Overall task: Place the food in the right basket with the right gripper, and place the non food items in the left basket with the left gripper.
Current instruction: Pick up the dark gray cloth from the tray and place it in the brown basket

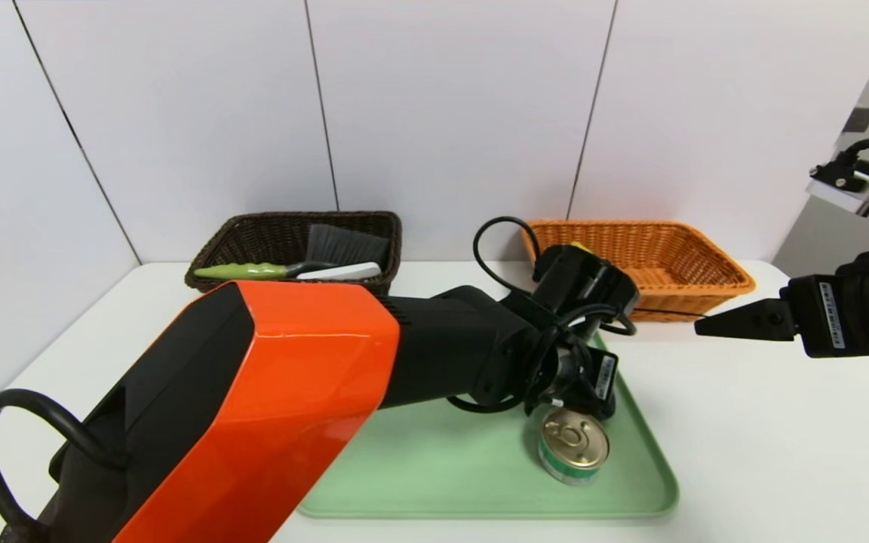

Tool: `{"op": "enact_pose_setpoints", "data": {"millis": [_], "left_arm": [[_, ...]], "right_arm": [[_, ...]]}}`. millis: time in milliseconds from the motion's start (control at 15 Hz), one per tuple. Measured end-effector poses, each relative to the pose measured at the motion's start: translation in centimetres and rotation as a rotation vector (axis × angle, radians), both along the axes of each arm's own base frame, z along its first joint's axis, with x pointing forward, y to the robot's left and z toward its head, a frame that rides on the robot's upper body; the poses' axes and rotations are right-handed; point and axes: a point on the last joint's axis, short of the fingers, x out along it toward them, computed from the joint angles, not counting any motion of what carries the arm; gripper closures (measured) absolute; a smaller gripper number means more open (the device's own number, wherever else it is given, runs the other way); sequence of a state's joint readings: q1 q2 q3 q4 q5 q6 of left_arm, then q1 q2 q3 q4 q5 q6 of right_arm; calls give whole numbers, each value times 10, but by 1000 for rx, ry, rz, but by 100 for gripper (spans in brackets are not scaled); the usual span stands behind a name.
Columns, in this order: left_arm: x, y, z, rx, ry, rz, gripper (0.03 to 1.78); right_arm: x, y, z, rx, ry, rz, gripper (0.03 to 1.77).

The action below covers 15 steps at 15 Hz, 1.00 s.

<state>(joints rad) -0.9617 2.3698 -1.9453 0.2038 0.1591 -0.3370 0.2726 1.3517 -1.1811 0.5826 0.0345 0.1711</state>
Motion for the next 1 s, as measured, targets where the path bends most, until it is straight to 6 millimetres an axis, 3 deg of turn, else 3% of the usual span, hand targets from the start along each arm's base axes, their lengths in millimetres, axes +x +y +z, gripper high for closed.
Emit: {"op": "enact_pose_setpoints", "data": {"millis": [267,467,800,1000], "left_arm": [[1,2,2,-2,-3,5,162],[8,12,15,-8,-27,21,162],[28,54,55,-21,-84,112,162],[36,91,87,-27,-95,179,162]], "right_arm": [[0,0,0,0,2,1,9],[0,0,0,0,-3,0,9],[0,0,1,1,-5,0,9],[1,0,1,3,-9,2,9]]}}
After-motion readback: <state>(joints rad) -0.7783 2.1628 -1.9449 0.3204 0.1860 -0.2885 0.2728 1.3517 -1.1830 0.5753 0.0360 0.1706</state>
